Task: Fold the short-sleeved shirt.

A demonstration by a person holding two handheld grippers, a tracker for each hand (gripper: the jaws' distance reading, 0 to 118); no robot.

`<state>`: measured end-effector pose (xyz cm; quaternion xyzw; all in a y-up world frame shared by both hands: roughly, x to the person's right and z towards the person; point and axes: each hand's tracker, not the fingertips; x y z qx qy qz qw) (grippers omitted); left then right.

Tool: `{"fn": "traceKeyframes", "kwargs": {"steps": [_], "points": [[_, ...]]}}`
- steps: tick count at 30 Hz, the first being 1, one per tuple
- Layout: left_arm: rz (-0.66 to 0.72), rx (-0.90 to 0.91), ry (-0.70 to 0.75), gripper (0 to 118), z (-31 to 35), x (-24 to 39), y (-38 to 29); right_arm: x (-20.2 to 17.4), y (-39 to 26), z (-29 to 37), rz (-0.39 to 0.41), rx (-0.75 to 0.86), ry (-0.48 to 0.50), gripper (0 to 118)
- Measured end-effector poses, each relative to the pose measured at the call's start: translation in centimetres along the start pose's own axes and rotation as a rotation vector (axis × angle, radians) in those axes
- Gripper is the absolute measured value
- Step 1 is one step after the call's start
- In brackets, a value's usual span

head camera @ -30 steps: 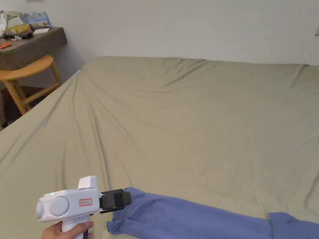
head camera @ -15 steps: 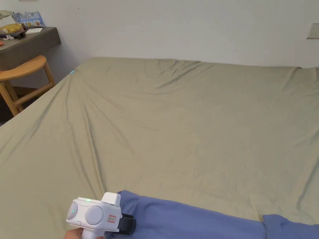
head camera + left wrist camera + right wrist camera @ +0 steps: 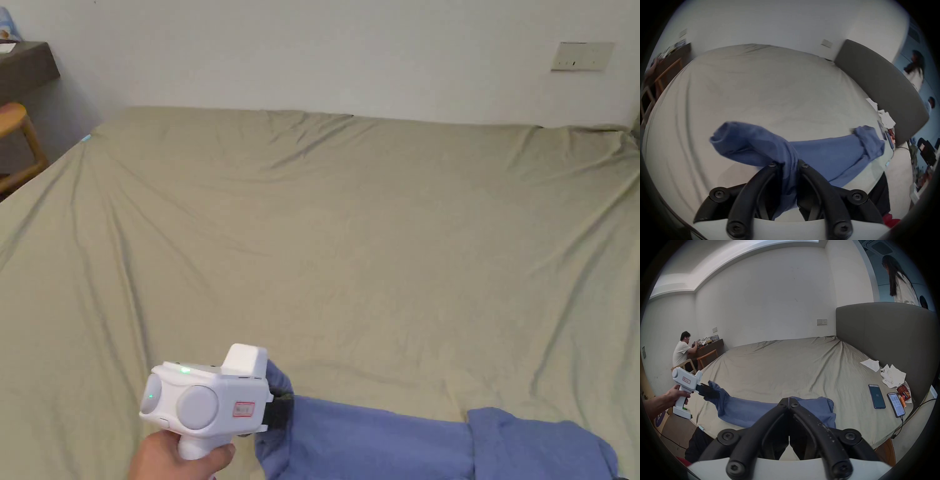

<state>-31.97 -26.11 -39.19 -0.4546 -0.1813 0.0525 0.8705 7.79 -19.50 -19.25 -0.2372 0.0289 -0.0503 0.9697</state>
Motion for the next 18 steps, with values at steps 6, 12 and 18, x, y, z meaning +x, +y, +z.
{"fn": "traceKeyframes", "kwargs": {"steps": [6,12,18], "points": [[-0.101,-0.111,-0.052,16,-7.3,6.5,-1.6,0.9,-0.1,0.8,-0.007,0.0,-0.015,0],[-0.165,-0.124,-0.017,20,-8.6,7.8,-3.5,1.6,0.0,1.3,-0.013,0.004,-0.023,0],[0.006,0.006,-0.222,115,-2.9,5.3,-2.1,1.5,-0.3,0.7,-0.02,-0.007,-0.014,0]]}}
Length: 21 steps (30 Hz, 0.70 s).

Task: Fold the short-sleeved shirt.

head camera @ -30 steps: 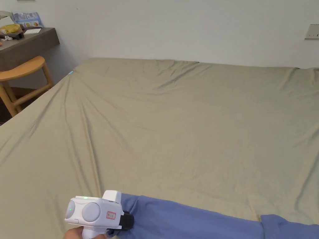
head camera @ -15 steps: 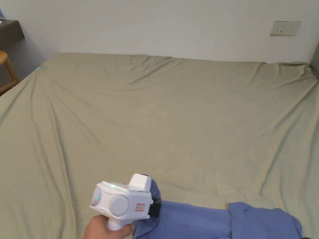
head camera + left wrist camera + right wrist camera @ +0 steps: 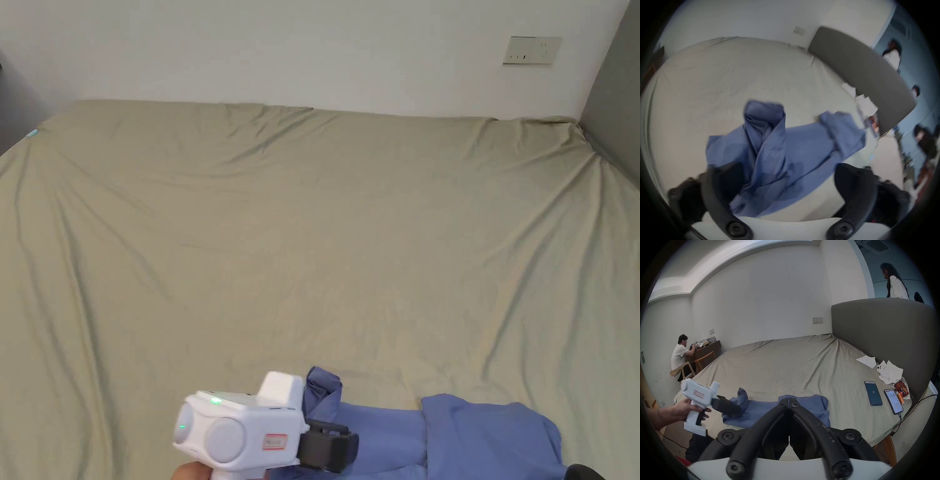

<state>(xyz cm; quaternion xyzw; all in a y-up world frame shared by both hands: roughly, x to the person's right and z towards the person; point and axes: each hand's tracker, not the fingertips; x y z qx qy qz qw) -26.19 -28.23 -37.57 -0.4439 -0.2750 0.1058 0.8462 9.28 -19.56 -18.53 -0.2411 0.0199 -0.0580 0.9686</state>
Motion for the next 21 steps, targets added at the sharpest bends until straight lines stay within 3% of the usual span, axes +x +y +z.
{"fn": "traceKeyframes", "kwargs": {"steps": [2,4,5,6,7,8,10,14,15,18,21], "points": [[0.017,0.132,-0.014,115,3.1,-0.7,0.8,-0.1,0.0,0.1,-0.004,0.004,0.002,0],[-0.015,0.233,0.072,114,4.3,-1.9,1.5,-0.1,-0.1,0.2,-0.012,0.002,0.008,0],[-0.011,0.267,0.123,108,4.2,-2.5,1.7,0.0,-0.2,0.2,-0.014,-0.001,0.01,0],[0.003,0.279,0.167,76,3.7,-3.2,1.9,0.0,-0.3,0.1,-0.015,-0.005,0.01,0],[0.011,0.266,0.205,26,2.5,-3.7,2.1,0.1,-0.4,0.1,-0.015,-0.008,0.008,0],[0.005,0.227,0.274,3,0.9,-3.8,2.0,0.1,-0.5,0.1,-0.018,-0.013,0.012,0],[-0.052,0.177,0.396,0,-2.2,-4.3,1.6,0.3,-0.6,0.2,-0.026,-0.021,0.018,0],[-0.107,0.072,0.404,0,-5.9,-1.6,-0.7,0.7,-0.7,0.9,-0.024,-0.021,0.008,0],[-0.146,0.069,0.325,0,-6.2,-0.3,-1.9,0.9,-0.7,0.9,-0.021,-0.024,0.0,0],[-0.389,0.043,0.385,0,-7.1,4.2,-6.2,1.5,-0.8,0.9,-0.021,-0.032,-0.023,0],[-0.353,0.043,0.327,0,-8.4,6.2,-7.9,2.1,-0.9,0.6,-0.054,-0.036,-0.021,0]]}}
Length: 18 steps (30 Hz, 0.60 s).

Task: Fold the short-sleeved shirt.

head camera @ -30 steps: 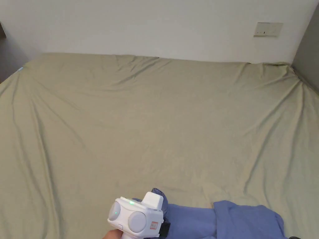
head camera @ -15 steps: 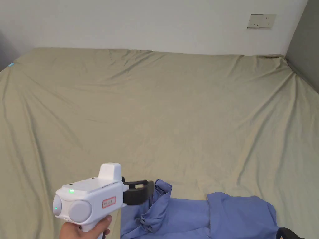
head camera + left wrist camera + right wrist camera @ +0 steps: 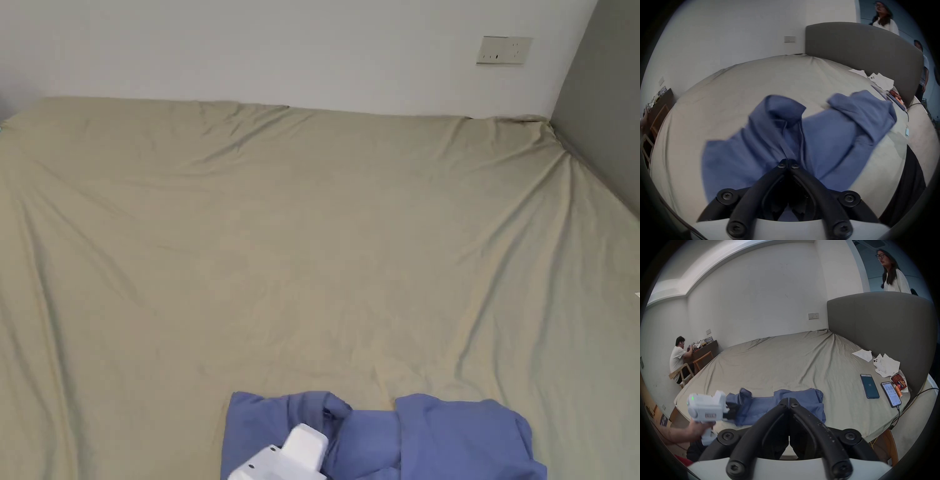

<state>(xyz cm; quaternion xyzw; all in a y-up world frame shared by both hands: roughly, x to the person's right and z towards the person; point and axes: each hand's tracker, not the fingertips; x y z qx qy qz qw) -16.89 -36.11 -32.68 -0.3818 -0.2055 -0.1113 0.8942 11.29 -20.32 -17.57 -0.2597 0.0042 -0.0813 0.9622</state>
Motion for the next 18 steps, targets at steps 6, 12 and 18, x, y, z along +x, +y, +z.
{"fn": "traceKeyframes", "kwargs": {"steps": [6,12,18], "points": [[0.032,0.038,-0.039,0,-0.3,2.5,2.0,-0.2,0.1,-0.2,-0.009,-0.008,0.01,0],[0.149,0.068,-0.247,0,0.6,3.6,3.9,-0.7,-0.1,0.1,-0.006,-0.008,0.016,0],[0.289,0.373,-0.333,0,12.4,-2.3,7.7,-0.8,0.3,0.3,0.002,0.006,0.018,0]]}}
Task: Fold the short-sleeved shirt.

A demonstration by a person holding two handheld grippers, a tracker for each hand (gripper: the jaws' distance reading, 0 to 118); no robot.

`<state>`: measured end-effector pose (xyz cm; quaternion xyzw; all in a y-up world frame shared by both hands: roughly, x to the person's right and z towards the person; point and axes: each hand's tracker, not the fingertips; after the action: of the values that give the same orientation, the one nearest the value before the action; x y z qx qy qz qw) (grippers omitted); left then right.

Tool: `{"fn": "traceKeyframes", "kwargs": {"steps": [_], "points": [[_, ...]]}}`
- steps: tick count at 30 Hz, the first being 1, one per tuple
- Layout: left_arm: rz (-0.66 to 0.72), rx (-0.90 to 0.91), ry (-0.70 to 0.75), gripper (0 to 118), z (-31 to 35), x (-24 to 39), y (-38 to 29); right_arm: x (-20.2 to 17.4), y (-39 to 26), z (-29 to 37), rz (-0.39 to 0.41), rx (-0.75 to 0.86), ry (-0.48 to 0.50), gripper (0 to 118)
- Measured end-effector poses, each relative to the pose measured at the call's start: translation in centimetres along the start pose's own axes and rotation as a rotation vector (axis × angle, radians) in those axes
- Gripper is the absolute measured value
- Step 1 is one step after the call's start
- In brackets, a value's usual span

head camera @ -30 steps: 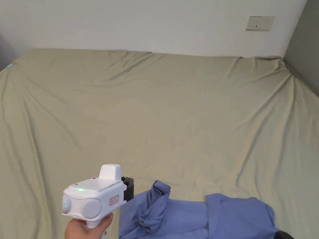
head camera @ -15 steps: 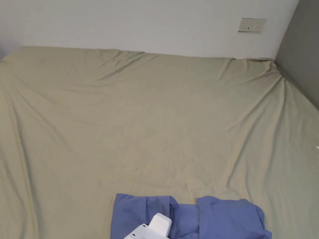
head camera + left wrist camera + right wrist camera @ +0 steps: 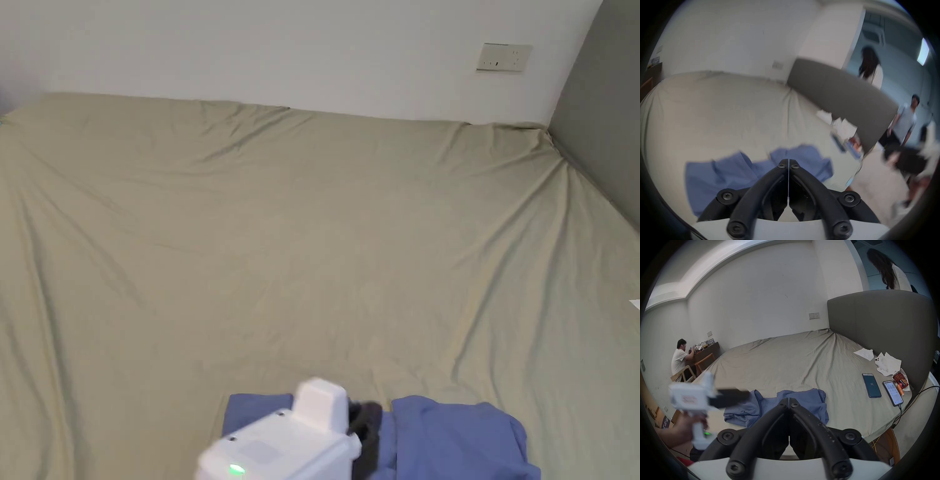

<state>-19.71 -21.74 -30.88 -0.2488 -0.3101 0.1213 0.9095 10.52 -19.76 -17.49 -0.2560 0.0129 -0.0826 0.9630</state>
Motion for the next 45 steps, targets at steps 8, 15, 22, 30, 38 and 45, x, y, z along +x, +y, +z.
{"fn": "traceKeyframes", "kwargs": {"steps": [8,15,22,30,38,45], "points": [[-0.219,0.248,0.39,0,16.9,-4.5,4.0,-2.4,1.3,-1.6,0.097,0.076,-0.004,0],[-0.169,0.137,0.573,0,19.9,-6.8,-1.4,-4.0,2.0,-2.8,0.153,0.127,-0.017,0],[-0.131,0.121,0.617,0,20.1,-7.5,-2.9,-4.4,2.7,-3.3,0.181,0.136,-0.026,0],[-0.135,0.133,0.604,0,18.7,-8.2,-1.7,-4.0,2.7,-3.2,0.168,0.129,-0.028,0],[0.595,-0.003,-0.062,118,10.7,-17.5,-1.1,-3.9,2.4,-3.2,0.141,0.106,0.009,0],[0.688,-0.333,0.093,117,-0.2,-22.4,-5.6,-4.4,1.7,-2.9,0.123,0.083,0.054,0]]}}
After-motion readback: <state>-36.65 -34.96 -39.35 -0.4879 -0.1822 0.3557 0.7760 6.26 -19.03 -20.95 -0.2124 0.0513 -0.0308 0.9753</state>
